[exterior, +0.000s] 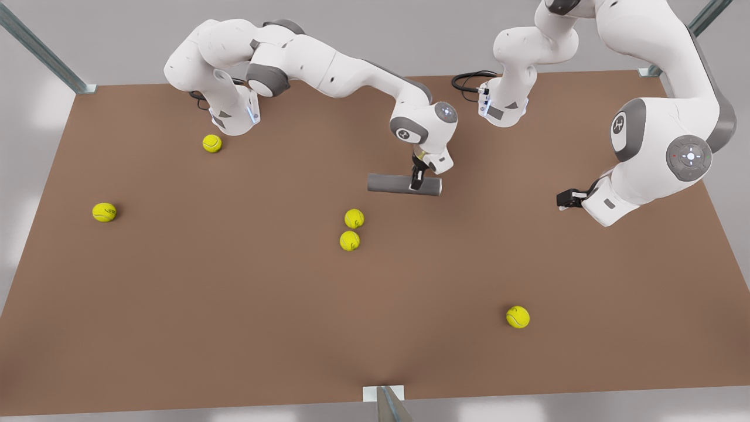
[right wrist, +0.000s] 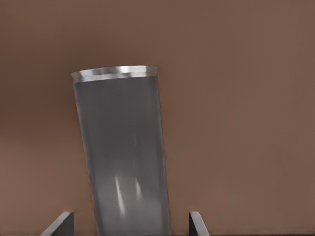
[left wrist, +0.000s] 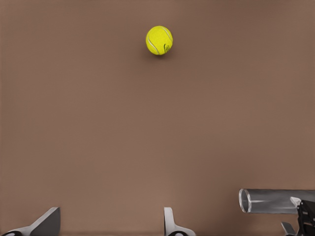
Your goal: Put the tennis tube upright
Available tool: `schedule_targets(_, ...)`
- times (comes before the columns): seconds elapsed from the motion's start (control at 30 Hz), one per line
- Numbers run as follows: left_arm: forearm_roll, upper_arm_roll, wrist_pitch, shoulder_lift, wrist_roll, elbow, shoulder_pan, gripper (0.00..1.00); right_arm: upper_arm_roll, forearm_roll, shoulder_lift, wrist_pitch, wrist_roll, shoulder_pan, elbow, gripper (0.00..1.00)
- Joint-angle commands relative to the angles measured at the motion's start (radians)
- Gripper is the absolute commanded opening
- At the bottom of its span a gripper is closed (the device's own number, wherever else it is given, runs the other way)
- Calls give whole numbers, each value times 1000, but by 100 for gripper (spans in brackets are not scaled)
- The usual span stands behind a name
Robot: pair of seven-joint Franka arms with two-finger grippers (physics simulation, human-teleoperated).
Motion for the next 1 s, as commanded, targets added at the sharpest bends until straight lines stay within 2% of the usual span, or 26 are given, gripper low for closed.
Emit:
schedule_targets(0.0, 0, 0, 0, -1, -2, 0, 0, 100, -1, 22, -11, -37, 109, -6, 0, 100)
schedule_targets(0.03, 0, 0, 0, -1, -2, 2, 0, 100, 7, 54, -47, -55, 109, -35, -3, 100)
schedule_targets(0.1, 0, 0, 1, 0, 0, 2, 2, 100, 9, 127, -148, -241, 111, -99, 0, 100)
schedule_targets(0.17, 0, 0, -2, 8, -3, -5, 3, 100, -1, 239, -295, -374, 140, -259, -11, 100)
schedule_targets(0.2, -1, 0, -5, 16, -6, -5, 5, 100, 5, 259, -306, -429, 166, -380, -6, 100)
schedule_targets(0.23, -4, 0, -5, 22, -6, -5, 5, 100, 1, 265, -317, -432, 168, -467, -9, 100)
schedule_targets(0.27, -6, 0, -5, 33, -6, -5, 6, 100, -77, 261, -361, -432, 192, -538, -46, 100)
schedule_targets(0.37, -6, 0, -5, 34, -6, -3, 3, 100, -79, 256, -461, -385, 201, -851, -141, 100)
schedule_targets(0.47, -1, 1, 4, 34, -6, 0, 2, 100, -51, 244, -688, -213, 197, -1077, -492, 100)
schedule_targets(0.57, -3, 1, 1, 36, -5, -2, 2, 100, -7, 213, -778, -31, 197, -1167, -673, 100)
schedule_targets(0.8, -5, 1, -6, 48, -8, -2, 3, 100, -7, 209, -771, -106, 200, -1155, -630, 100)
schedule_targets(0.9, -248, 7, -49, 97, 18, -67, 31, 100, -5, 210, -769, -115, 203, -1149, -624, 100)
schedule_targets(0.97, -302, 11, -32, 119, 69, -132, 32, 100, -5, 221, -765, -135, 197, -1164, -583, 100)
